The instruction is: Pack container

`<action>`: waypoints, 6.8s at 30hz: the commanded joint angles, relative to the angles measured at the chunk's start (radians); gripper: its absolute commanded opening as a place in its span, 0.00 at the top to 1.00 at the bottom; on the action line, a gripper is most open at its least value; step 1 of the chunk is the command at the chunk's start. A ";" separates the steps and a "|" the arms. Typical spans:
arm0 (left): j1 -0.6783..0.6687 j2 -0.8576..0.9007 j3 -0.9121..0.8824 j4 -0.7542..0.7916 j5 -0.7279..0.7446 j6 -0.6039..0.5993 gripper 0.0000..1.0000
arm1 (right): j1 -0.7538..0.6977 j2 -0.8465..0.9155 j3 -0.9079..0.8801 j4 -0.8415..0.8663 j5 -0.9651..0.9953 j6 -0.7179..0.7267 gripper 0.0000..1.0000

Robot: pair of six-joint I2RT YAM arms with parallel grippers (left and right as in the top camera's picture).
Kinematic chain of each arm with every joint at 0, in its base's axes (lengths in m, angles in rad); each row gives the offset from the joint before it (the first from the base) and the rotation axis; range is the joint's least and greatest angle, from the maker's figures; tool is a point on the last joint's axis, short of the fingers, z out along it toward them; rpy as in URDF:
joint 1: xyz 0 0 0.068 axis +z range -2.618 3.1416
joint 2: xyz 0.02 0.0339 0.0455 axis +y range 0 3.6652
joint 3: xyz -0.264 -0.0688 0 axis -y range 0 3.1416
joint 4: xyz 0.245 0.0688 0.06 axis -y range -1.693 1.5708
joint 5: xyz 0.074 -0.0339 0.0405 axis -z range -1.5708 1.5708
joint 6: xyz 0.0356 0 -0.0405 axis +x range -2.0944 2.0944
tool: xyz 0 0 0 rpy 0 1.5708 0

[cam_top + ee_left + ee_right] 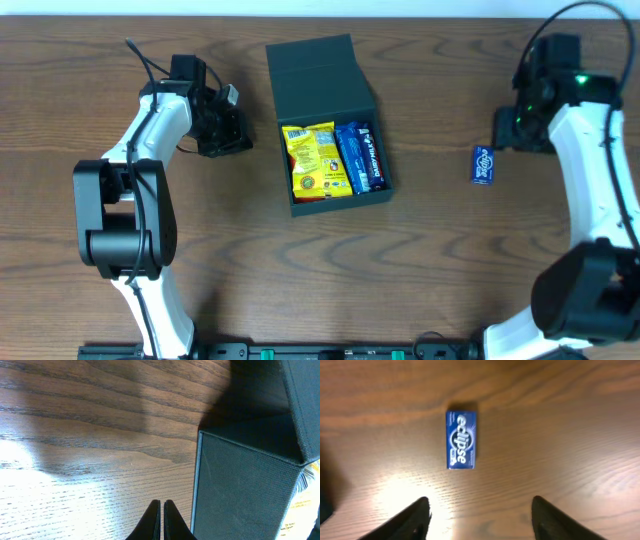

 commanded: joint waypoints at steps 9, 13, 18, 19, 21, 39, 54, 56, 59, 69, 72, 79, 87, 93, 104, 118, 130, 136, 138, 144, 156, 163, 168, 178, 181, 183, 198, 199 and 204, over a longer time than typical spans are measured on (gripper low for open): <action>0.000 0.014 0.010 0.000 -0.003 0.015 0.94 | 0.002 0.126 -0.190 0.211 -0.067 0.008 0.35; 0.000 0.014 0.010 0.000 -0.003 0.018 0.94 | 0.001 0.199 -0.190 0.257 -0.067 0.008 0.43; 0.000 0.014 0.010 0.000 -0.003 0.018 0.94 | 0.001 0.246 -0.190 0.301 -0.067 0.008 0.46; 0.000 0.014 0.010 0.000 -0.003 0.018 0.94 | 0.001 0.249 -0.190 0.308 -0.067 0.008 0.47; 0.000 0.014 0.010 0.000 -0.003 0.019 0.94 | 0.001 0.257 -0.190 0.323 -0.065 0.008 0.49; 0.000 0.014 0.010 0.000 -0.003 0.018 0.94 | 0.002 0.261 -0.135 0.302 -0.084 0.054 0.89; 0.000 0.014 0.010 0.001 -0.003 0.018 0.94 | 0.261 0.259 0.408 0.002 -0.237 0.064 0.99; 0.000 0.014 0.010 0.000 -0.003 0.018 0.94 | 0.327 0.259 0.408 -0.018 -0.240 0.085 0.99; 0.000 0.014 0.010 0.001 -0.003 0.018 0.94 | 0.396 0.259 0.391 -0.053 -0.240 0.106 0.99; 0.000 0.014 0.010 0.016 -0.003 0.018 0.94 | 0.543 0.260 0.219 0.036 -0.266 0.143 0.99; 0.000 0.014 0.010 0.015 -0.003 0.018 0.94 | 0.563 0.260 0.171 0.087 -0.266 0.143 0.99; 0.000 0.014 0.010 0.011 -0.002 0.018 0.94 | 0.578 0.261 0.105 0.130 -0.266 0.143 0.81; 0.000 0.014 0.011 0.012 -0.002 0.018 0.94 | 0.566 0.258 0.170 0.111 -0.258 0.143 0.37; 0.000 0.014 0.010 0.021 0.000 0.002 0.94 | 0.532 0.240 0.337 0.071 -0.212 0.138 0.57; 0.000 0.015 0.010 0.255 -0.003 -0.313 0.94 | 0.266 0.342 0.328 0.294 -0.347 0.158 0.99; -0.001 0.016 0.011 0.286 0.002 -0.369 0.94 | 0.237 0.582 0.328 0.311 -0.705 0.165 0.99; 0.000 0.016 0.010 0.285 0.008 -0.369 0.94 | 0.272 0.584 0.328 0.024 -0.696 0.127 0.99; -0.001 0.016 0.010 0.285 0.008 -0.369 0.94 | 0.285 0.583 0.328 -0.081 -0.703 0.100 0.98; 0.000 0.016 0.010 0.284 0.008 -0.369 0.94 | 0.291 0.576 0.328 -0.111 -0.698 0.093 0.98; -0.013 0.016 0.010 0.274 0.008 -0.369 0.94 | 0.345 0.500 0.328 -0.182 -0.630 0.058 0.98; -0.052 0.016 0.010 0.274 -0.003 -0.373 0.94 | 0.377 0.489 0.328 -0.182 -0.571 0.047 0.98; -0.049 0.016 0.010 0.282 -0.109 -0.409 0.94 | 0.275 0.489 0.328 0.103 -0.602 0.121 0.99; -0.033 0.049 0.012 0.346 -0.115 -0.475 0.94 | 0.271 0.513 0.328 0.269 -0.659 0.151 0.99; 0.015 0.262 0.363 0.209 0.002 -0.475 0.94 | 0.230 0.547 0.328 0.382 -0.702 0.220 0.99; 0.013 0.349 0.527 0.070 0.020 -0.446 0.94 | 0.215 0.569 0.328 0.416 -0.738 0.264 0.99; 0.013 0.390 0.597 -0.018 0.028 -0.430 0.94 | 0.209 0.576 0.328 0.405 -0.738 0.263 0.99; -0.015 0.428 0.619 -0.127 0.063 -0.389 0.94 | 0.240 0.683 0.328 0.424 -0.938 0.275 0.99; -0.016 0.433 0.618 -0.126 0.079 -0.391 0.94 | 0.244 0.690 0.328 0.443 -0.947 0.288 0.99; -0.021 0.468 0.619 -0.090 0.142 -0.414 0.94 | 0.261 0.699 0.328 0.520 -0.977 0.301 0.99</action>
